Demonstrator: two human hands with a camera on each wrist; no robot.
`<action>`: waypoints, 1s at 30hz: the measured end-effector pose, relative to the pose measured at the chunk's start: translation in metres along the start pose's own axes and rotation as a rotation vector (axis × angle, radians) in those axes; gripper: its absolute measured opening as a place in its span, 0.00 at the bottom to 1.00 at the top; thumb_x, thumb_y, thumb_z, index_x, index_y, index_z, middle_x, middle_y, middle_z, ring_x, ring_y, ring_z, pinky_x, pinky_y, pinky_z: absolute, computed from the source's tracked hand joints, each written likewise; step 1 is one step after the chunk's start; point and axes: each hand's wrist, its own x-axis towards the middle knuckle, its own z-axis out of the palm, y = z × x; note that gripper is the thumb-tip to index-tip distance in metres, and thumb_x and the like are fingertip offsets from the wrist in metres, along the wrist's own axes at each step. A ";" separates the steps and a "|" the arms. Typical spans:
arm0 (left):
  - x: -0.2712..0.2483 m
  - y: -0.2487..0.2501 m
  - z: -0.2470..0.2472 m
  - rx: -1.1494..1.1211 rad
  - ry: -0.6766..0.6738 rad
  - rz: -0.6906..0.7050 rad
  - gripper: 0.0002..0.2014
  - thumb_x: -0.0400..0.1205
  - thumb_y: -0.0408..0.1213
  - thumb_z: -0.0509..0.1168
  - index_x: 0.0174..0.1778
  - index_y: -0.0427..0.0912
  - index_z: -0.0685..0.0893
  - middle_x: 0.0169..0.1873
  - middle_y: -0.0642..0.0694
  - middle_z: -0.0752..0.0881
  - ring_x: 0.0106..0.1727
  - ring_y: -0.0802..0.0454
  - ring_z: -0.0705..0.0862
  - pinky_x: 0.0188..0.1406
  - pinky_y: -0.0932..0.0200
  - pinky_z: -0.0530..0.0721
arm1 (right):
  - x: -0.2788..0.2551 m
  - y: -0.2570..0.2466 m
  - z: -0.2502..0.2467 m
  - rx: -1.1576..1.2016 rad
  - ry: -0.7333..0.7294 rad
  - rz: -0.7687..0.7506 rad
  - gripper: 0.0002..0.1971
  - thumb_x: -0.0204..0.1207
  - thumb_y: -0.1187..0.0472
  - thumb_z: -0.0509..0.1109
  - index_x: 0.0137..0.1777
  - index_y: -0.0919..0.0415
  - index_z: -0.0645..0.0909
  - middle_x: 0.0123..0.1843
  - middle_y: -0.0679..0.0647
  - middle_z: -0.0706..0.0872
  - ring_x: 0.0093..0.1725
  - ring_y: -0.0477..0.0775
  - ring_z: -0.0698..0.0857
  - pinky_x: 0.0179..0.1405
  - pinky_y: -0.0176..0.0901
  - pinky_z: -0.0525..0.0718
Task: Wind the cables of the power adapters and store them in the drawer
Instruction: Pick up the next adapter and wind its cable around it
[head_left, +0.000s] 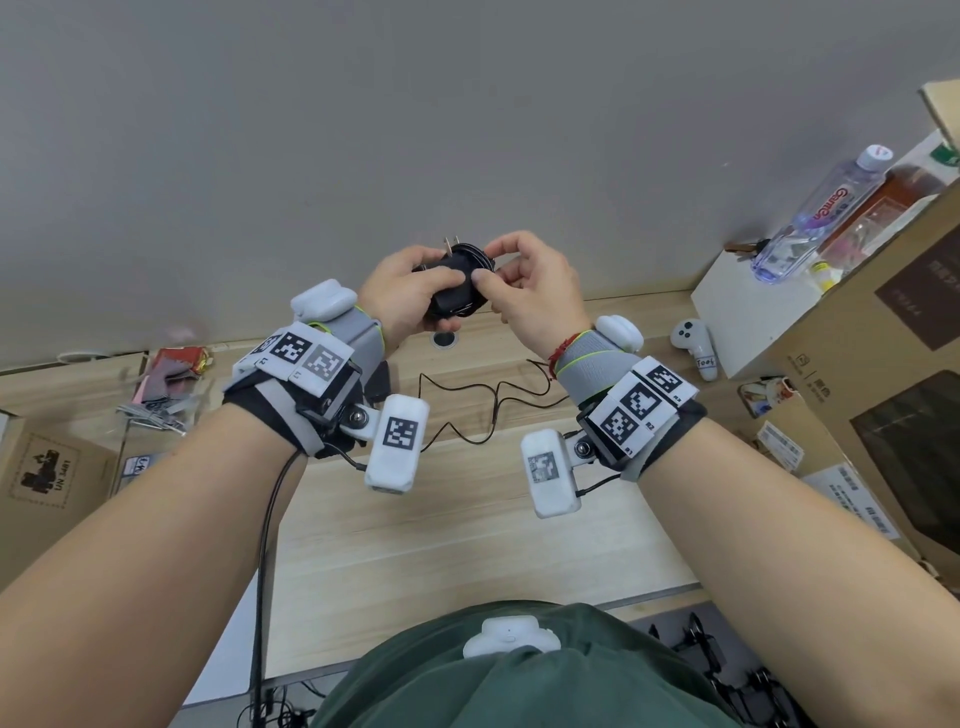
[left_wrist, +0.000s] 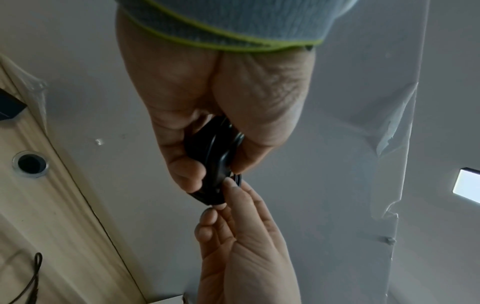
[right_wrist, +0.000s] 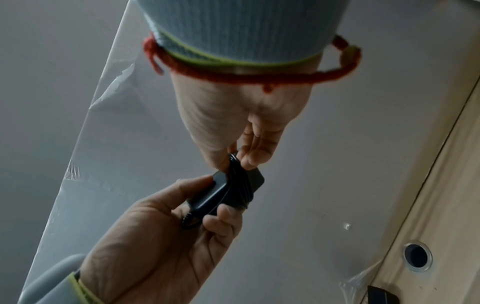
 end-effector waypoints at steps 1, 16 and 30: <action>0.001 0.000 -0.001 -0.026 0.004 -0.015 0.14 0.84 0.30 0.64 0.65 0.34 0.77 0.51 0.28 0.82 0.26 0.41 0.80 0.20 0.60 0.80 | 0.000 0.000 -0.001 0.008 -0.004 -0.009 0.07 0.69 0.49 0.76 0.43 0.39 0.81 0.29 0.46 0.85 0.31 0.50 0.83 0.42 0.58 0.88; -0.001 -0.005 -0.020 -0.067 -0.110 -0.023 0.24 0.71 0.57 0.69 0.48 0.37 0.86 0.37 0.40 0.90 0.22 0.50 0.81 0.17 0.68 0.76 | 0.003 -0.001 -0.011 0.274 -0.267 -0.035 0.12 0.78 0.74 0.71 0.43 0.56 0.76 0.58 0.66 0.87 0.49 0.54 0.86 0.56 0.47 0.86; -0.004 -0.014 -0.016 0.174 -0.145 0.071 0.19 0.73 0.42 0.77 0.56 0.36 0.89 0.35 0.39 0.87 0.22 0.52 0.81 0.20 0.68 0.77 | 0.006 0.006 -0.010 0.024 -0.088 -0.038 0.12 0.77 0.65 0.74 0.40 0.48 0.75 0.40 0.57 0.90 0.41 0.57 0.91 0.43 0.51 0.92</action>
